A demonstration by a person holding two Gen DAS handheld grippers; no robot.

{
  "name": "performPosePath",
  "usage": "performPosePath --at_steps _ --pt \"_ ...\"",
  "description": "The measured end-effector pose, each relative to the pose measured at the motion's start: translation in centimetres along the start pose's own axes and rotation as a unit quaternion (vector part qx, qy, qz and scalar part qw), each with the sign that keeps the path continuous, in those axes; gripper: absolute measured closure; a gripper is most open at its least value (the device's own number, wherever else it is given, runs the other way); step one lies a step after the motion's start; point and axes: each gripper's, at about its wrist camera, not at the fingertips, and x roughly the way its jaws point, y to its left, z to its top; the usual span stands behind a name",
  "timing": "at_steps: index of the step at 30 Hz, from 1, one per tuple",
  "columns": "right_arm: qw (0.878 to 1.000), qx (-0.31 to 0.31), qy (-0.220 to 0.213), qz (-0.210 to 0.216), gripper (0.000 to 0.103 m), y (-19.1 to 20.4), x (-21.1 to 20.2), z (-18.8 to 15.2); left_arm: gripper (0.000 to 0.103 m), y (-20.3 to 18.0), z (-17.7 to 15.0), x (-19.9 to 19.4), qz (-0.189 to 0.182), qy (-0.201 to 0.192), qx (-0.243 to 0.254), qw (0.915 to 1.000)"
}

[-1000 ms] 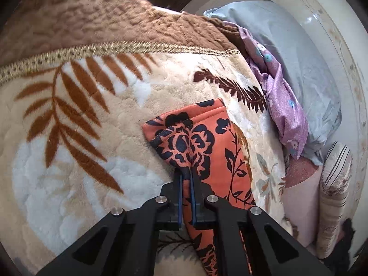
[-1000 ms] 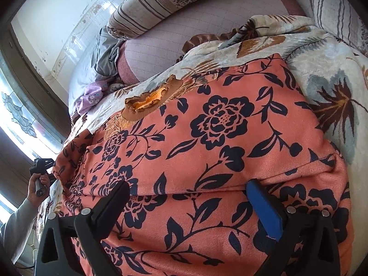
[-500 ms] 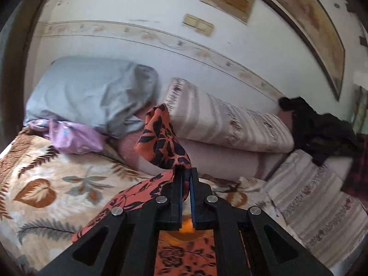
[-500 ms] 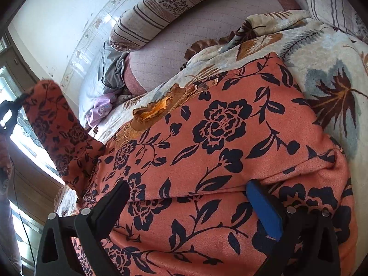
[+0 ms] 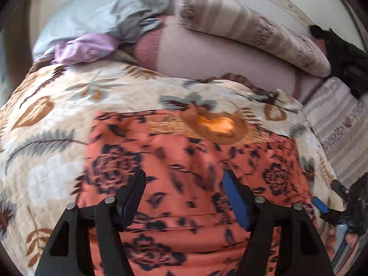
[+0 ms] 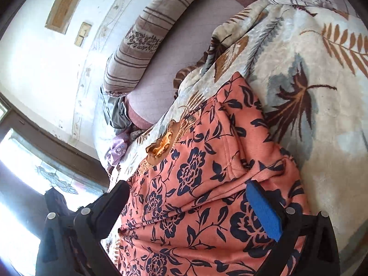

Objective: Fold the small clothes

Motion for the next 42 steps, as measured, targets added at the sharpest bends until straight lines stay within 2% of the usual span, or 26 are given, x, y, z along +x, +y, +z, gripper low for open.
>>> performPosePath --at_steps 2,4,8,11,12,13,14,16,18,20,22,23,25,26,27,29,31,33,34,36,37,38,39,42 --pt "1.000 0.005 0.004 -0.015 0.001 0.1 0.3 1.0 0.031 3.8 -0.6 0.2 0.021 0.004 -0.034 0.9992" --pt "1.000 -0.004 0.015 -0.028 0.001 0.7 1.1 2.3 0.031 6.9 -1.4 0.4 0.022 0.005 -0.065 0.9976" --pt "0.989 -0.046 0.082 -0.116 0.003 1.4 5.0 3.8 0.031 10.5 -3.3 1.5 0.012 0.003 -0.113 0.9935" --pt "0.966 -0.100 0.128 -0.201 0.025 2.0 7.7 2.9 0.031 11.7 -4.3 2.8 0.009 0.021 -0.130 0.9913" --pt "0.955 -0.129 0.133 -0.230 0.036 2.8 8.3 2.6 0.031 11.7 -4.2 3.0 0.008 0.025 -0.133 0.9908" --pt "0.944 -0.152 0.141 -0.257 0.048 3.5 8.8 2.3 0.031 11.6 -4.0 3.0 0.009 0.027 -0.130 0.9911" --pt "0.934 -0.169 0.146 -0.278 0.072 4.1 9.2 2.1 0.031 11.3 -3.8 3.2 0.008 0.028 -0.124 0.9918" --pt "0.917 -0.212 0.135 -0.311 0.078 5.8 9.2 1.7 0.031 11.2 -3.6 3.2 0.005 0.029 -0.120 0.9923" --pt "0.889 -0.289 0.088 -0.344 0.091 8.8 8.2 0.9 0.031 11.4 -3.6 2.8 0.001 0.024 -0.130 0.9912" --pt "0.881 -0.305 0.059 -0.357 0.091 9.6 7.2 0.5 0.031 11.6 -3.5 2.3 -0.002 0.014 -0.138 0.9904" --pt "0.879 -0.280 0.083 -0.376 0.091 6.9 8.2 0.2 0.031 11.5 -3.4 2.7 0.003 0.020 -0.136 0.9906" --pt "0.880 -0.260 0.102 -0.385 0.089 5.1 8.6 0.0 0.031 11.5 -3.5 3.4 0.008 0.036 -0.134 0.9903" --pt "0.903 -0.232 0.080 -0.352 0.086 4.8 7.4 0.4 0.031 11.0 -3.6 3.8 0.020 0.038 -0.117 0.9922" --pt "0.914 -0.209 0.079 -0.340 0.078 4.8 6.8 1.0 0.031 10.7 -3.5 3.4 0.029 0.034 -0.111 0.9928" --pt "0.924 -0.185 0.080 -0.323 0.054 4.8 6.2 1.6 0.031 10.5 -3.3 2.8 0.032 0.024 -0.111 0.9930" --pt "0.942 -0.164 0.052 -0.288 0.025 5.6 4.9 2.8 0.031 10.0 -2.8 1.3 0.023 -0.019 -0.105 0.9940" --pt "0.950 -0.173 0.033 -0.257 0.025 7.1 4.5 3.7 0.028 9.4 -2.6 1.1 0.033 -0.029 -0.079 0.9960" --pt "0.953 -0.176 0.037 -0.245 0.024 7.8 5.6 4.5 0.027 9.1 -3.0 3.2 0.047 0.021 -0.066 0.9965" --pt "0.951 -0.176 0.045 -0.251 0.024 7.6 6.6 5.1 0.027 9.3 -3.4 4.5 0.050 0.055 -0.071 0.9947" --pt "0.946 -0.169 0.057 -0.271 0.024 6.4 9.1 5.8 0.027 8.6 -3.7 4.3 0.070 0.034 -0.051 0.9957" --pt "0.940 -0.166 0.069 -0.289 0.025 5.5 10.4 6.1 0.027 8.1 -3.6 4.3 0.078 0.036 -0.035 0.9957" --pt "0.933 -0.172 0.086 -0.303 0.039 4.9 11.5 6.1 0.027 7.9 -3.6 4.3 0.077 0.036 -0.026 0.9961" --pt "0.916 -0.190 0.105 -0.336 0.084 4.6 12.5 5.7 0.027 8.0 -3.7 4.3 0.076 0.035 -0.027 0.9961" --pt "0.875 -0.264 0.097 -0.393 0.085 5.6 13.3 4.3 0.027 8.7 -3.5 4.3 0.061 0.043 -0.048 0.9960"
